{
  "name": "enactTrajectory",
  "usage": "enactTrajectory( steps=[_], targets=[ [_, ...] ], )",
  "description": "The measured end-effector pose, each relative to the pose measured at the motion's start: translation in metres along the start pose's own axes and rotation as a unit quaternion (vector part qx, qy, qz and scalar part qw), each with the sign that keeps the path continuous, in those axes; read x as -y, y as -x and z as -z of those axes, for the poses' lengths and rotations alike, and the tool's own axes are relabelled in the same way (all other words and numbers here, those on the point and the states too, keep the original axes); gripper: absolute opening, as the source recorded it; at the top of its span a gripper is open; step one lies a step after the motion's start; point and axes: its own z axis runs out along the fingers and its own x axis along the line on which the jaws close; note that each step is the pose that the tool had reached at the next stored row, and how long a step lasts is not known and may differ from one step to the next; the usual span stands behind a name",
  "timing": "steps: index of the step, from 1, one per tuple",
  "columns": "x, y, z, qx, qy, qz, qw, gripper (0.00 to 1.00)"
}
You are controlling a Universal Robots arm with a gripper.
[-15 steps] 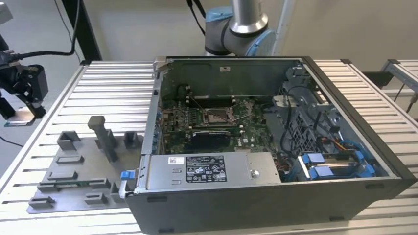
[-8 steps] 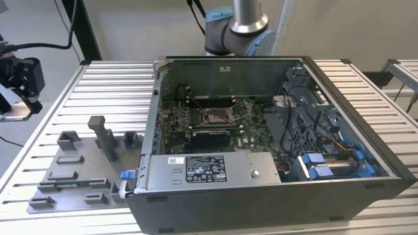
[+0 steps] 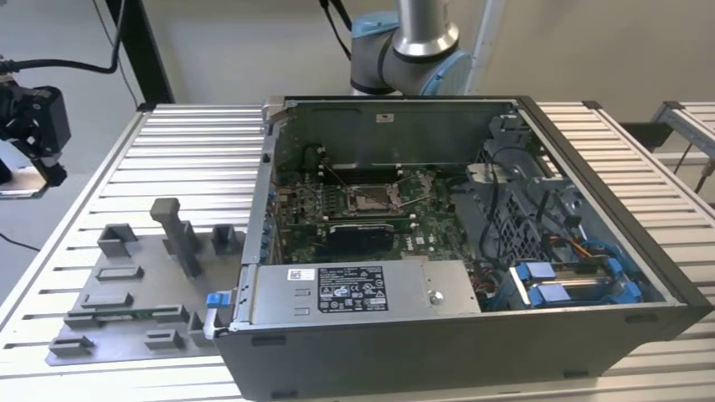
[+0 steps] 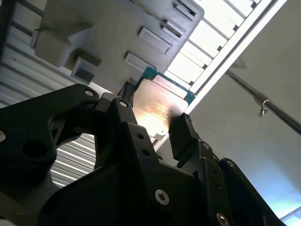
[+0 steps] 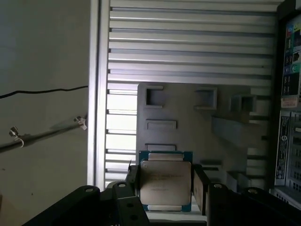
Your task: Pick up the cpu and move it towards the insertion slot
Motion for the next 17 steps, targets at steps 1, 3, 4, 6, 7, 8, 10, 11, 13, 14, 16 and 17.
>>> enactTrajectory(
  steps=[1,3,4,6,7,8,10,11,13,14,16,17],
  targets=[
    [0.0000,0.0000,0.0018,0.0000,0.0000,0.000,1.00000,0.00],
    [0.0000,0.0000,0.0041,0.0000,0.0000,0.000,1.00000,0.00],
    [0.0000,0.0000,0.0041,0.0001,0.0001,0.000,1.00000,0.00],
    [0.0000,0.0000,0.0042,0.0001,0.0001,0.000,1.00000,0.00],
    [0.0000,0.0000,0.0043,0.0001,0.0000,0.000,1.00000,0.00],
    [0.0000,0.0000,0.0044,0.0000,0.0000,0.000,1.00000,0.00],
    [0.0000,0.0000,0.0045,0.0000,0.0000,0.000,1.00000,0.00],
    [-0.0001,0.0000,0.0046,0.0000,0.0000,0.000,1.00000,0.00],
    [-0.0001,0.0010,0.0048,-0.0001,-0.0001,0.000,1.00000,0.00],
    [0.0000,0.0020,0.0047,-0.0001,-0.0001,0.000,1.00000,0.00],
    [0.0000,0.0054,0.0047,-0.0001,0.0000,0.000,1.00000,0.00],
    [0.0001,0.0079,0.0046,0.0000,0.0000,0.000,1.00000,0.00]
  ],
)
